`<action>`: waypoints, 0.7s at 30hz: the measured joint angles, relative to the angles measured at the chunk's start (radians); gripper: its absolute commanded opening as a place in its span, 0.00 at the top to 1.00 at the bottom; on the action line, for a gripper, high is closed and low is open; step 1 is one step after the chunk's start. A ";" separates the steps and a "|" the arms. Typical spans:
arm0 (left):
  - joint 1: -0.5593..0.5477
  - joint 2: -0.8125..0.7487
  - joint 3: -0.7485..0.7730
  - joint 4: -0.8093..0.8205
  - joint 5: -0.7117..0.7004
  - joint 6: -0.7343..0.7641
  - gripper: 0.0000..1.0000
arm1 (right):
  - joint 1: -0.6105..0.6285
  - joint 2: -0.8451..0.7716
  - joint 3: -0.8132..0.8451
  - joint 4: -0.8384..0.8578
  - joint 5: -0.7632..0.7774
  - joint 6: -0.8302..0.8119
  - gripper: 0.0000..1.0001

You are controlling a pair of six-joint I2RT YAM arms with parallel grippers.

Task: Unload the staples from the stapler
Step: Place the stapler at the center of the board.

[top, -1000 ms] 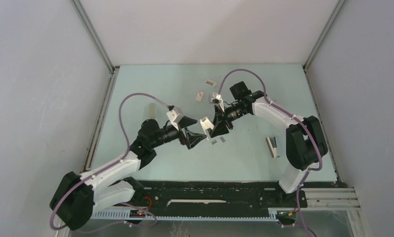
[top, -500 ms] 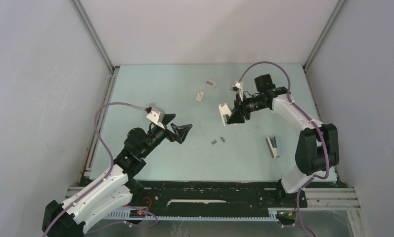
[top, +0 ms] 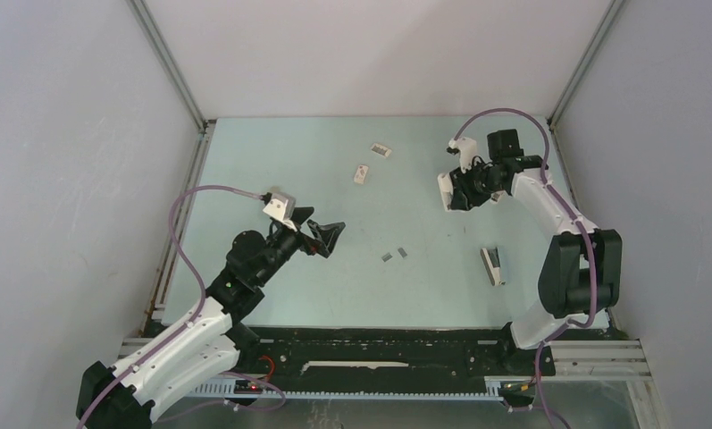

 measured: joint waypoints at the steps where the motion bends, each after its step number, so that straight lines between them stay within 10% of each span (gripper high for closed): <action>1: 0.000 0.000 0.000 0.000 -0.001 0.000 0.00 | 0.000 0.004 0.000 0.002 0.029 0.006 1.00; 21: 0.000 0.011 0.000 0.002 -0.029 0.000 0.00 | 0.002 0.415 0.383 -0.055 0.283 0.082 0.98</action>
